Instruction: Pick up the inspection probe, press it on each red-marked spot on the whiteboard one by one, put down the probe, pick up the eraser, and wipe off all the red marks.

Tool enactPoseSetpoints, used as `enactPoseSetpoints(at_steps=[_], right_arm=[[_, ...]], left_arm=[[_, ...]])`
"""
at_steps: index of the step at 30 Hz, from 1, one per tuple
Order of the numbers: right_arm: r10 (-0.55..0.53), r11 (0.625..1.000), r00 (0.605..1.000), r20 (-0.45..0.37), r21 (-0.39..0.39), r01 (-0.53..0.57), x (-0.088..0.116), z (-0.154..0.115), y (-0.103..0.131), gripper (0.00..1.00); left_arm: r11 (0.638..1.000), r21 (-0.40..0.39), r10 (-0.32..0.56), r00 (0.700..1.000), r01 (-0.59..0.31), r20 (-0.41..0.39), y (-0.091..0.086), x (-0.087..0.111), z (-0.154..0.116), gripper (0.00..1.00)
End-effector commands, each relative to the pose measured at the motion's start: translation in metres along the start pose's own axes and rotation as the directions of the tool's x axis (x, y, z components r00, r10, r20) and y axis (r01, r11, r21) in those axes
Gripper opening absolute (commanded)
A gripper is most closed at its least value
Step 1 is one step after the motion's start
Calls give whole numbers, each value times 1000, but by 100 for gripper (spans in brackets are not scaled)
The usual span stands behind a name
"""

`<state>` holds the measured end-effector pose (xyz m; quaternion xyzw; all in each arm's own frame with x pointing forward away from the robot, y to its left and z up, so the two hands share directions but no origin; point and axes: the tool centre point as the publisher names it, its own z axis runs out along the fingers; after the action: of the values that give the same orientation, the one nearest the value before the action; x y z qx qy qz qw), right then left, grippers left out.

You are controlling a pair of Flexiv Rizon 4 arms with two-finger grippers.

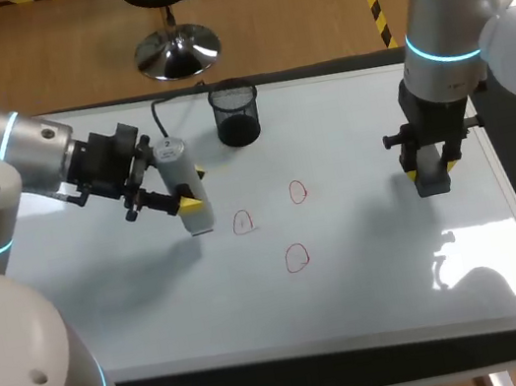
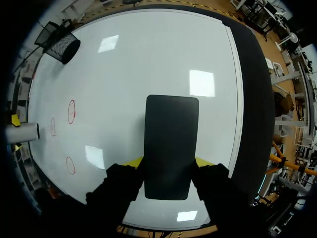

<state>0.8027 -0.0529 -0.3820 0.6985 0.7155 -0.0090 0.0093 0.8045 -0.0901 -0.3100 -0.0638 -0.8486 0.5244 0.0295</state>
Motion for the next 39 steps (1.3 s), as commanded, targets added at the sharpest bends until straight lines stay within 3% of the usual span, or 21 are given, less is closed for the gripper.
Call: enactPoseSetpoints(at_steps=[1,6,18,39], right_arm=[[-1,1000,1000,-1,0,1,-1,-1,0,0],[-1,1000,1000,-1,0,1,-1,-1,0,0],[-1,1000,1000,-1,0,1,-1,-1,0,0],[-1,1000,1000,-1,0,1,-1,-1,0,0]], left_arm=[[1000,-1,-1,1000,1,7,2,6,-13,0],[1000,-19,-20,1000,21,15,10,6,-29,0],[996,-87,-27,999,31,45,9,11,-63,0],[995,-80,-53,994,61,92,24,21,-84,0]])
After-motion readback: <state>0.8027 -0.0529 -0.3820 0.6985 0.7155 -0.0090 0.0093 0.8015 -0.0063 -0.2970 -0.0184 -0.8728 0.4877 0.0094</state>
